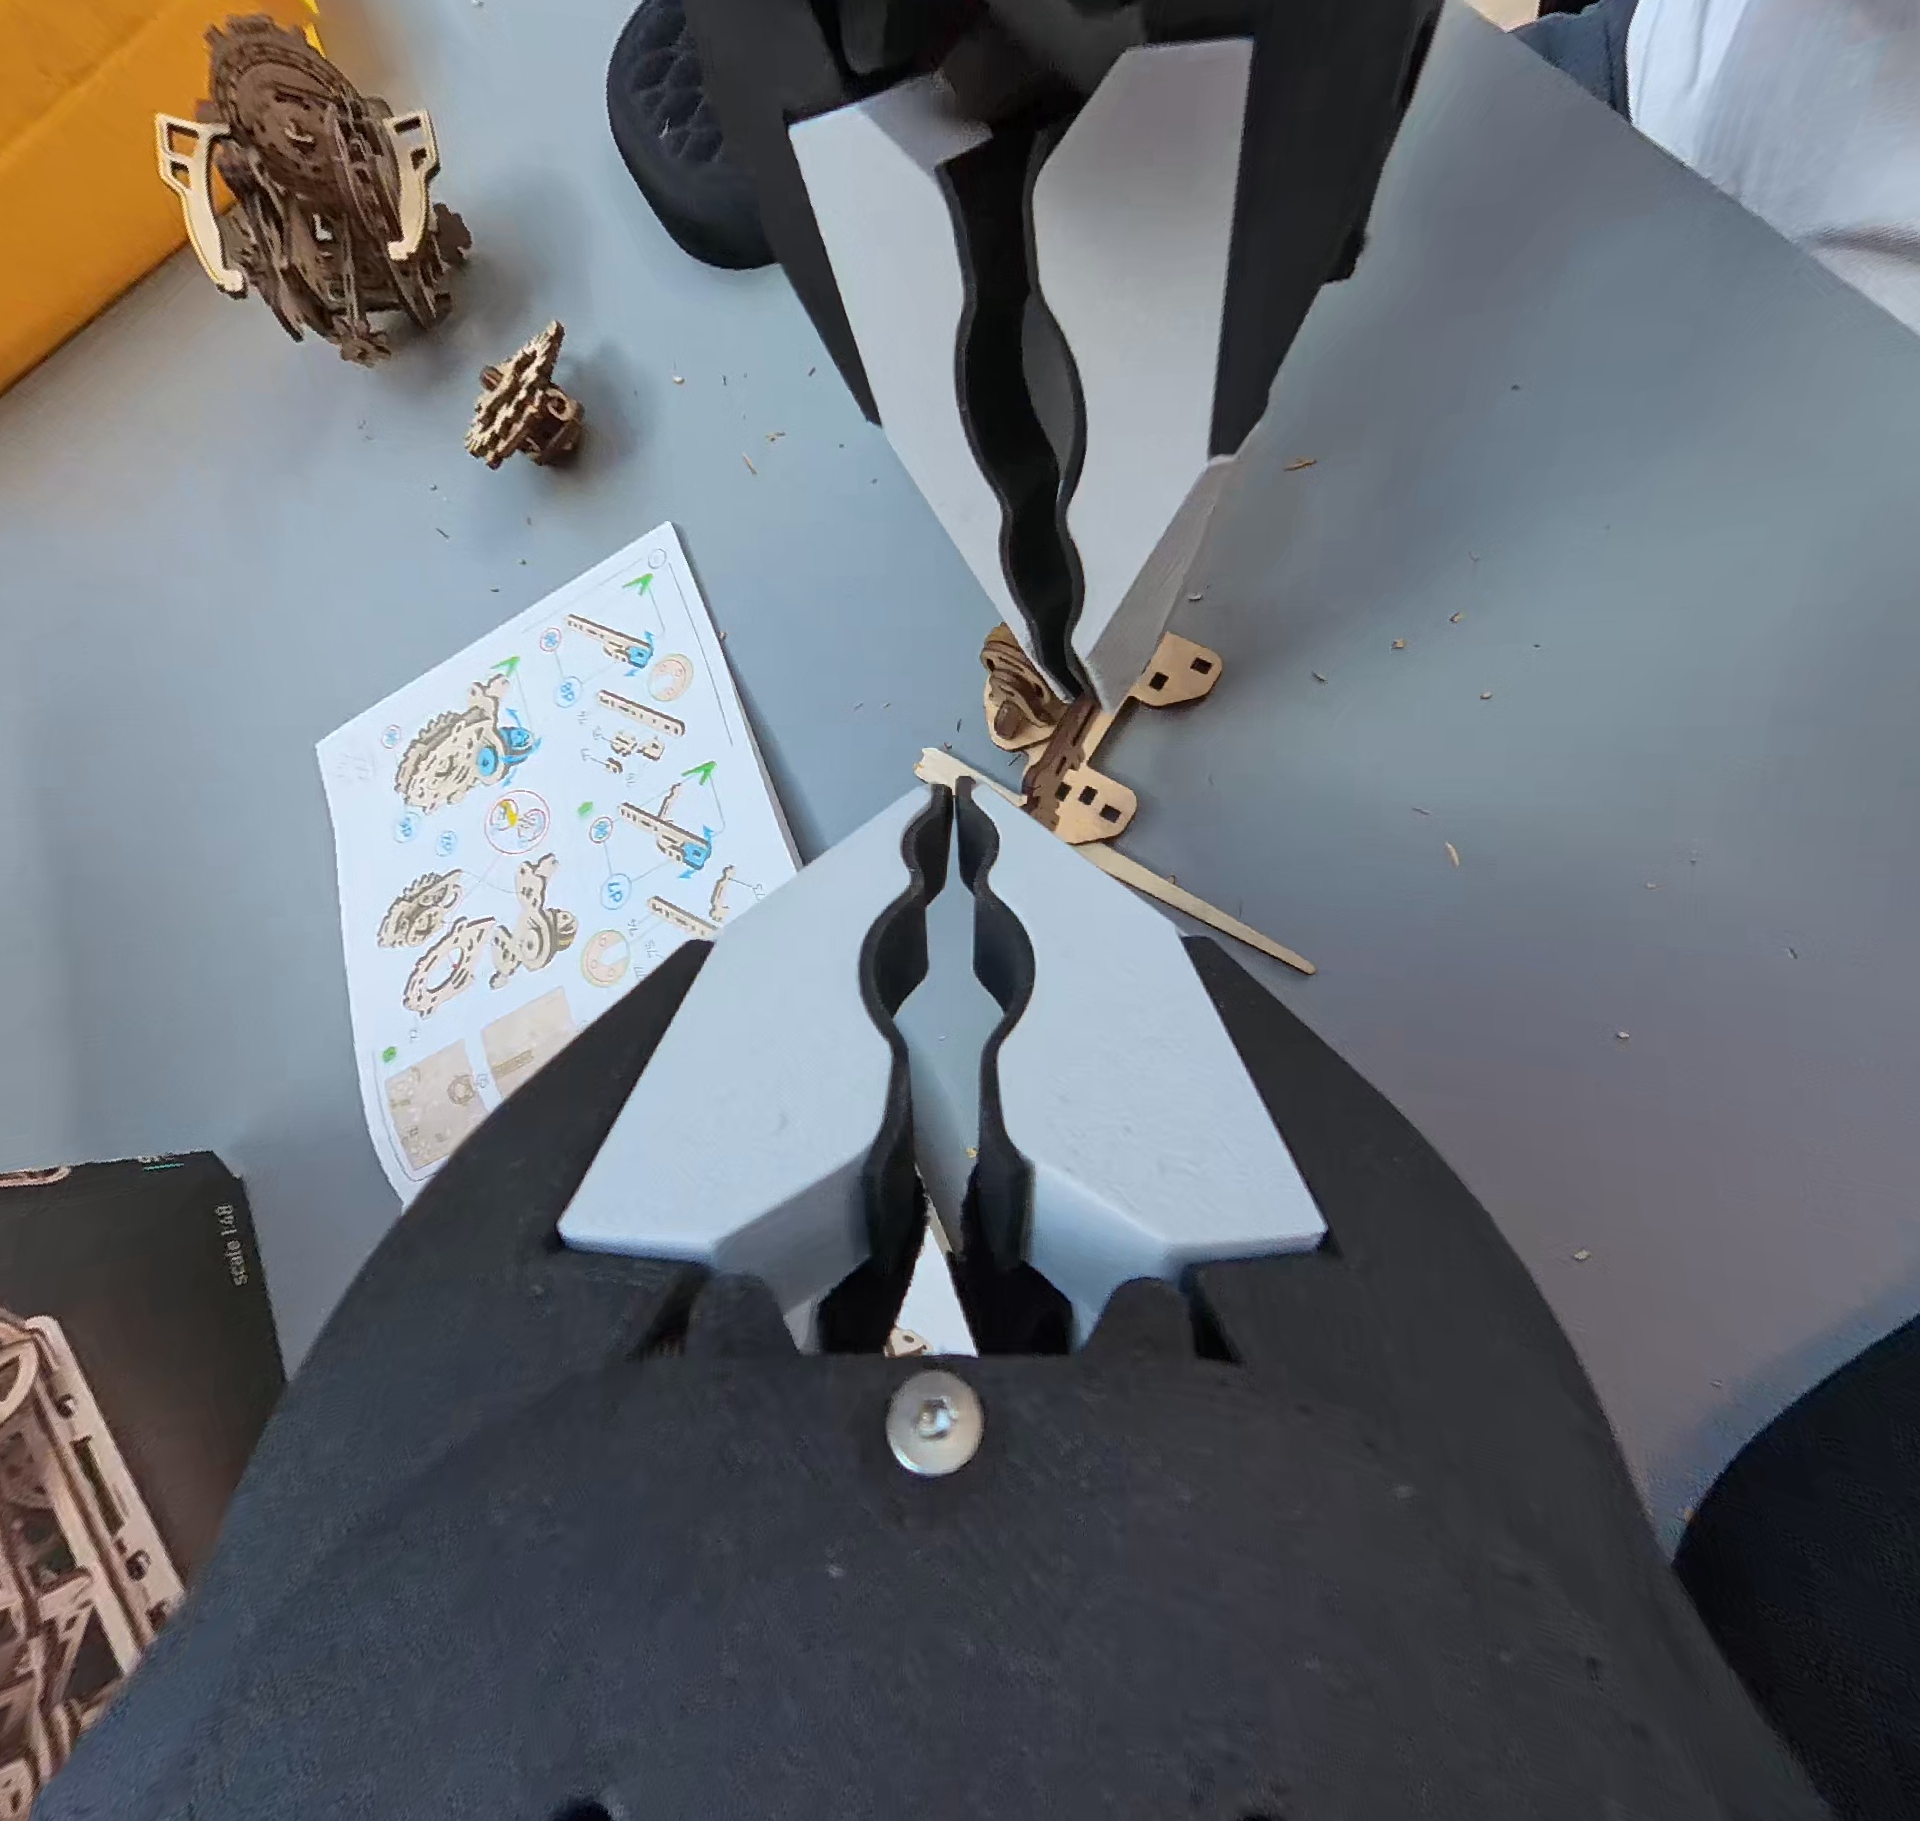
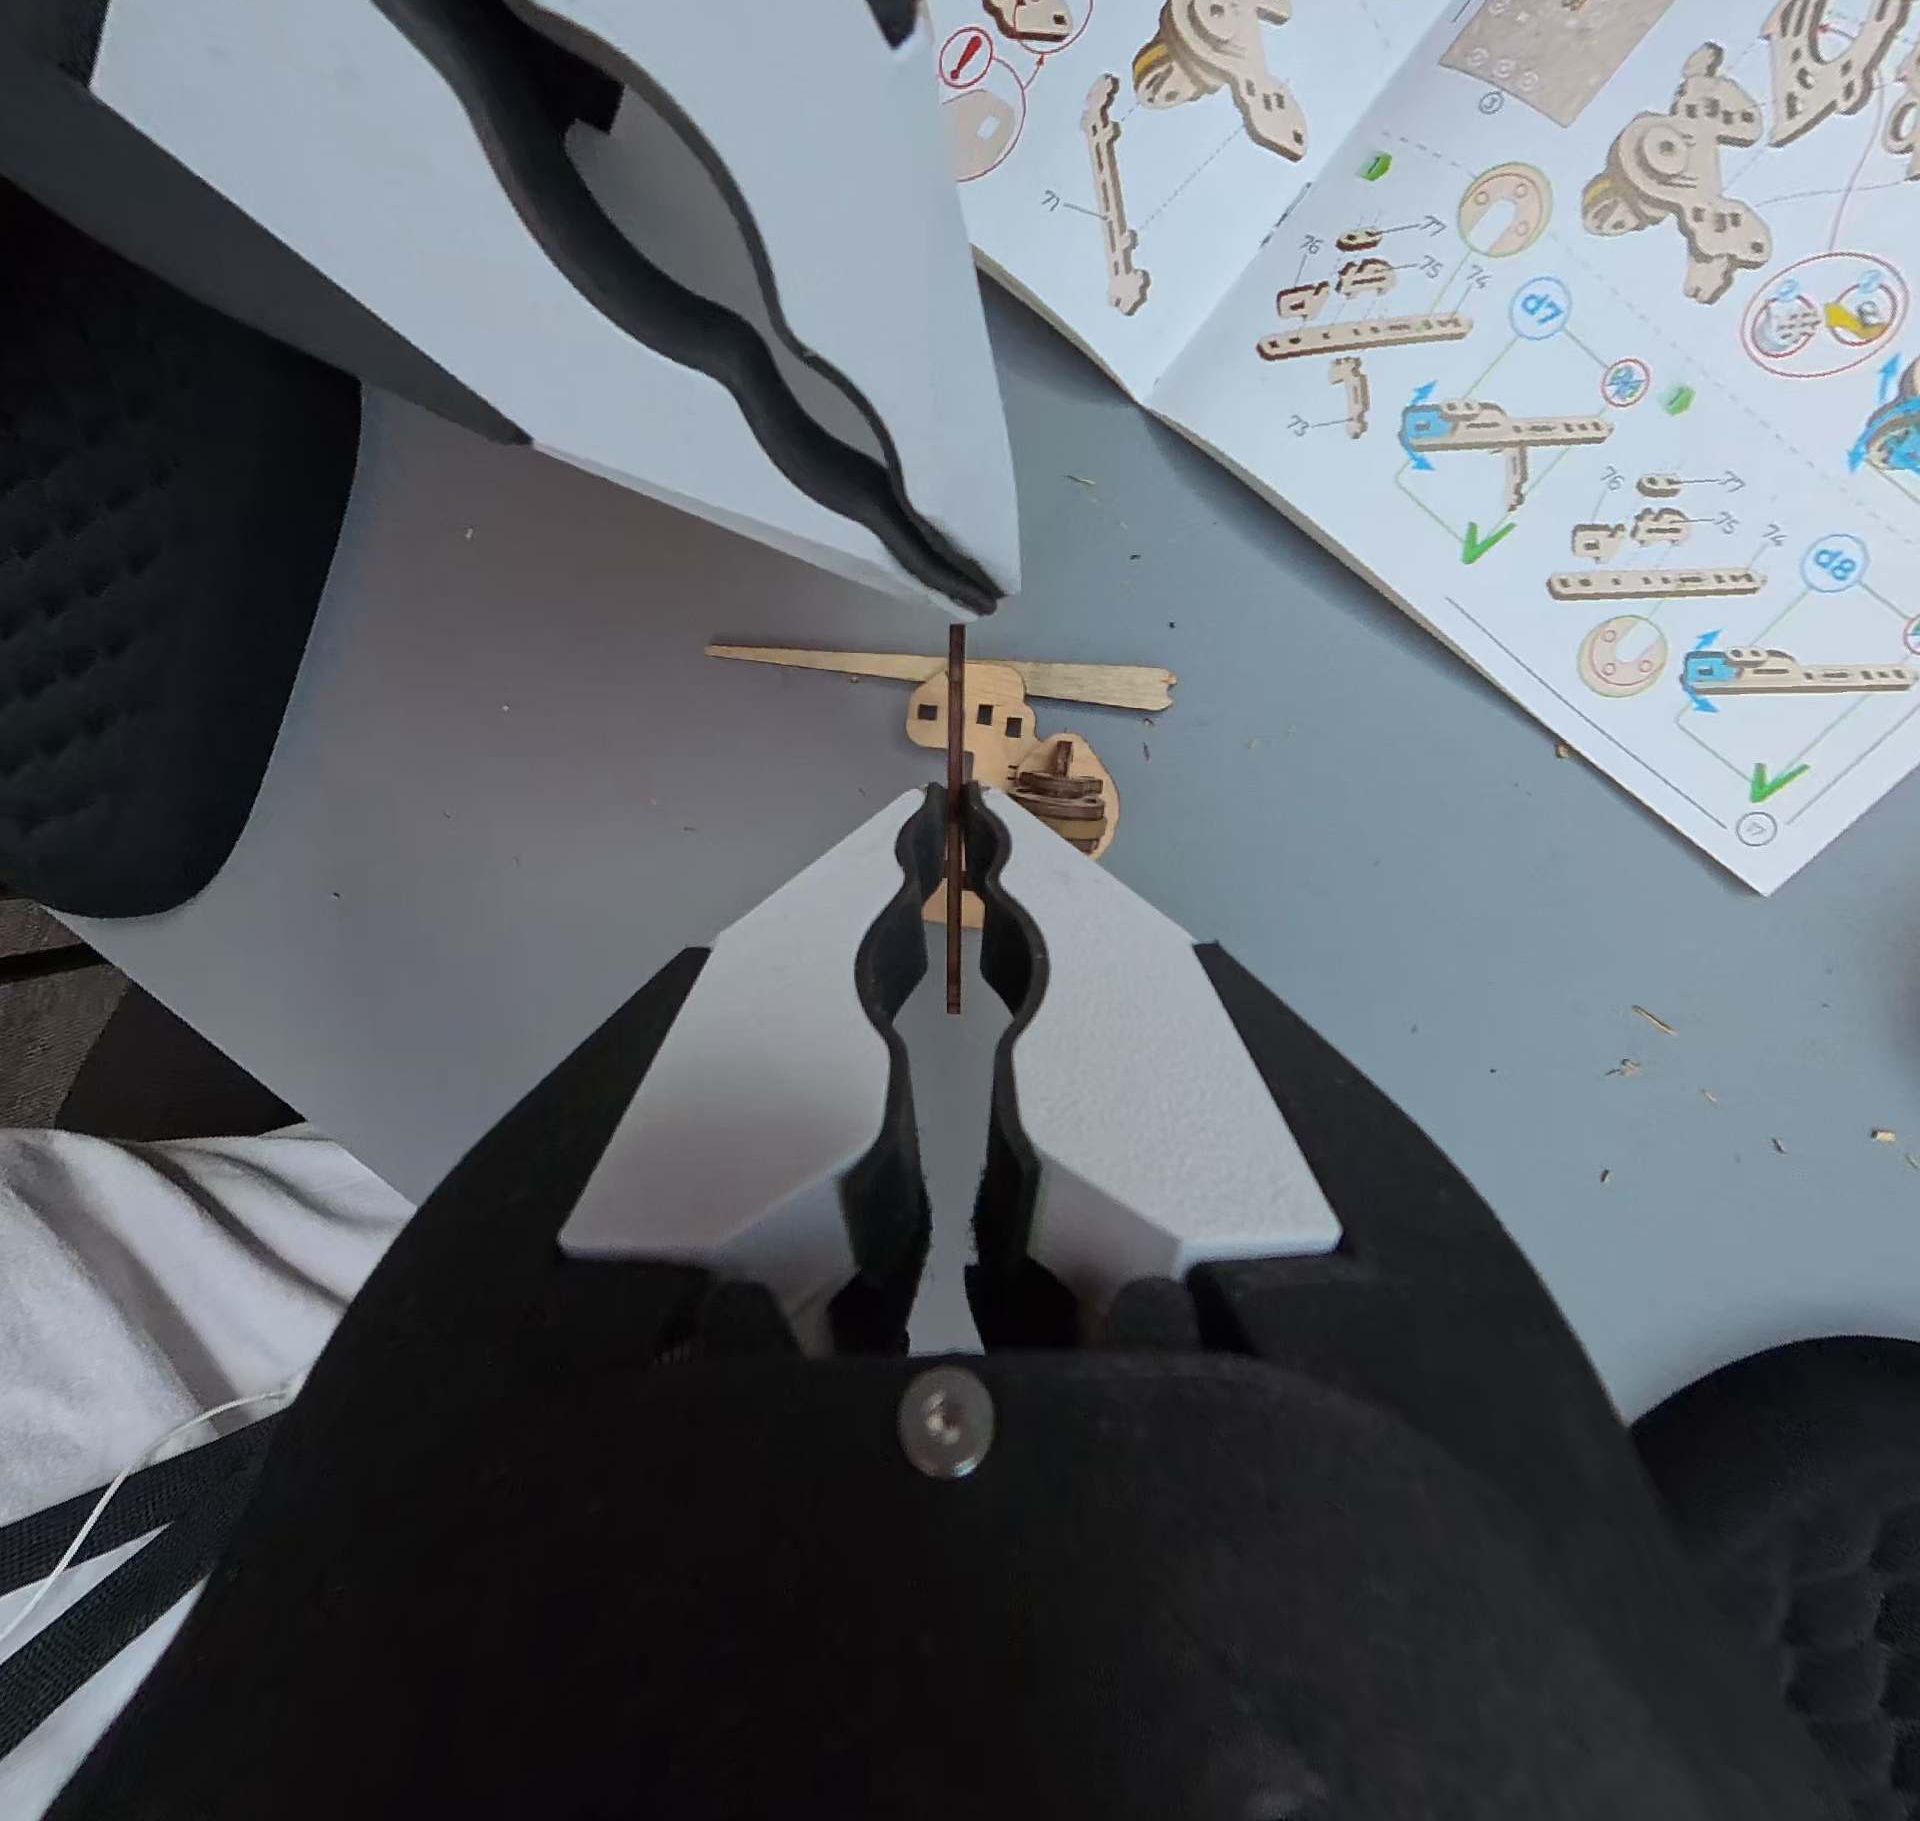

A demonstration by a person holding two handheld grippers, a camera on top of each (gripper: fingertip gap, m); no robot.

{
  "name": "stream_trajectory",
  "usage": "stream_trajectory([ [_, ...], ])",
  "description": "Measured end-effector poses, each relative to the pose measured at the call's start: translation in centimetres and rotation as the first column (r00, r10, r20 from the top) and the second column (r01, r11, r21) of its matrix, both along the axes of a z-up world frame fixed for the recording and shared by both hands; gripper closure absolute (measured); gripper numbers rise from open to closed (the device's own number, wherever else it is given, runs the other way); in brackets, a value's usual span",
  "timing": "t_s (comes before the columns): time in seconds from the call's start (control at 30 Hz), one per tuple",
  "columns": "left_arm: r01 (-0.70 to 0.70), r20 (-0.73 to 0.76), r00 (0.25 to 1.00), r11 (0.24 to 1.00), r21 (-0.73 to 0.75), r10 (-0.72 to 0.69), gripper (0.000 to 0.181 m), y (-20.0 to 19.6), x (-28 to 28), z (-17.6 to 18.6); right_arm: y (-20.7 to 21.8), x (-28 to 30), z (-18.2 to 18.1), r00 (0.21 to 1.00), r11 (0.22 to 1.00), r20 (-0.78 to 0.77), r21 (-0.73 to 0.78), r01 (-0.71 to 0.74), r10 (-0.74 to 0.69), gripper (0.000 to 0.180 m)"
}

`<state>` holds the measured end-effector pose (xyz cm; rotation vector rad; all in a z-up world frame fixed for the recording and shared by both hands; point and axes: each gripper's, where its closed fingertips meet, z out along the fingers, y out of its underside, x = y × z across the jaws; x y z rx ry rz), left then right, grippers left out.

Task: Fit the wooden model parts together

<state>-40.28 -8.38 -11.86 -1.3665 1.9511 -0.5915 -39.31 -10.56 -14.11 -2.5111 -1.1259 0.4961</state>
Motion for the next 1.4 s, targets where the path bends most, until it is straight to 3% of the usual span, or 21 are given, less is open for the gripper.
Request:
stream_trajectory([
  [0.1, 0.006, -0.011, 1.000, 0.997, -0.078, -0.007, 0.176, -0.4, 0.0, -0.3, 0.1, 0.0, 0.0, 1.000, 1.000, 0.019, -0.004, 0.007, -0.007, 0.178],
  [0.33, 0.010, -0.023, 1.000, 0.995, -0.101, -0.013, 0.173, -0.3, 0.0, -1.2, 0.2, 0.1, -0.1, 0.999, 1.000, 0.046, -0.017, 0.024, -0.023, 0.178],
  [0.57, -0.005, -0.025, 1.000, 0.982, -0.187, 0.001, 0.171, -0.5, -0.5, -1.2, -0.8, 0.2, 1.3, 0.998, 0.999, -0.035, -0.016, 0.048, -0.049, 0.178],
  [0.77, 0.014, -0.037, 0.999, 0.990, -0.141, -0.020, 0.167, -0.8, 0.2, -1.5, -0.6, 0.4, 0.0, 0.998, 0.998, 0.003, -0.010, 0.062, -0.062, 0.178],
  [1.13, 0.052, -0.036, 0.998, 0.991, -0.126, -0.057, 0.178, -1.2, 0.1, -1.5, 0.2, 0.2, 0.1, 0.997, 0.998, 0.031, 0.021, 0.067, -0.068, 0.178],
  [1.33, 0.063, -0.021, 0.998, 0.991, -0.120, -0.066, 0.179, -1.3, 0.1, -1.3, 0.0, 0.1, 0.7, 0.999, 0.999, 0.030, 0.016, 0.038, -0.038, 0.161],
  [1.4, 0.067, -0.027, 0.997, 0.991, -0.112, -0.070, 0.180, -1.4, 0.0, -1.3, 0.0, 0.1, 1.1, 0.998, 0.999, 0.053, 0.035, 0.017, -0.018, 0.162],
])
